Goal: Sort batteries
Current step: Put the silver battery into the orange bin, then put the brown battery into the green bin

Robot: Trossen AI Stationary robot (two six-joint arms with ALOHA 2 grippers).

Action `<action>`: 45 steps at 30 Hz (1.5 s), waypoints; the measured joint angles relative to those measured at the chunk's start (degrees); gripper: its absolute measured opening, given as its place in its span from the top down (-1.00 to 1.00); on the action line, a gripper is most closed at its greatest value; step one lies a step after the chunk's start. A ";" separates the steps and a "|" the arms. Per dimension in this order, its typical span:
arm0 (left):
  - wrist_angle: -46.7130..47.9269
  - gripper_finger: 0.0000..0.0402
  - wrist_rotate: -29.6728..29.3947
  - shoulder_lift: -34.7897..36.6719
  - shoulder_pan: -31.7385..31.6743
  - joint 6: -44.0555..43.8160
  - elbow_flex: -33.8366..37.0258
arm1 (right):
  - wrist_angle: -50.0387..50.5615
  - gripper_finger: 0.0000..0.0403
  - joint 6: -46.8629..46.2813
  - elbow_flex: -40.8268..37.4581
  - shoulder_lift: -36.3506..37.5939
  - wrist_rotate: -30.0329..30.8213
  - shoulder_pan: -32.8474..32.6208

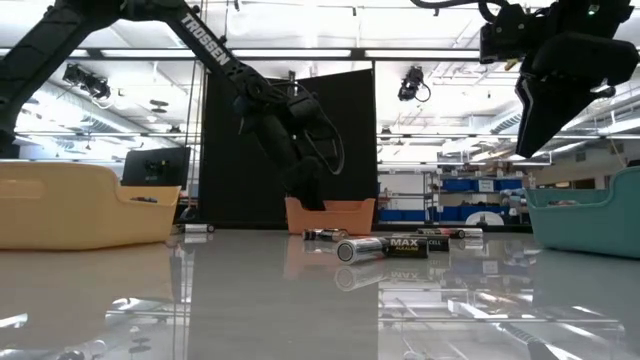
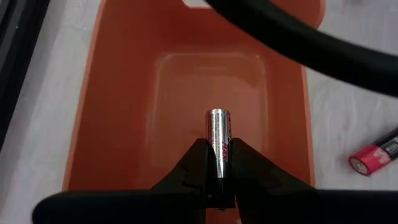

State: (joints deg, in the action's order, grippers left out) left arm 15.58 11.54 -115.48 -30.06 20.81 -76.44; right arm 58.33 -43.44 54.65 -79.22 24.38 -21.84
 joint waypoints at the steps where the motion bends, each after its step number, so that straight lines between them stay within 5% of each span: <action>1: 0.20 0.74 0.04 -0.25 -0.07 -0.12 0.03 | 0.00 0.28 0.13 0.00 0.00 0.00 0.08; 9: -0.38 0.73 -0.36 -1.22 -0.16 -0.43 0.06 | -0.04 0.28 0.59 0.00 0.00 0.02 0.81; 16: -1.50 0.44 -3.58 -0.92 -0.05 -0.43 0.06 | -0.03 0.28 1.15 0.00 0.00 0.02 1.48; 26: -3.82 0.36 -1.98 5.83 1.74 0.00 1.72 | -1.00 0.27 1.51 -0.05 0.00 0.04 1.48; 37: -40.41 0.57 -0.99 21.87 8.94 -8.82 28.87 | -26.71 0.38 6.68 -8.07 0.04 -1.79 1.75; 45: -61.65 0.59 -3.51 31.17 15.78 -13.11 45.95 | -36.69 0.41 8.35 -8.81 -0.37 -3.34 2.23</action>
State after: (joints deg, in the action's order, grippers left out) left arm -46.06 8.03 -84.31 -14.28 7.70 -30.49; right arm 21.64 -35.09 45.84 -79.59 21.04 -19.62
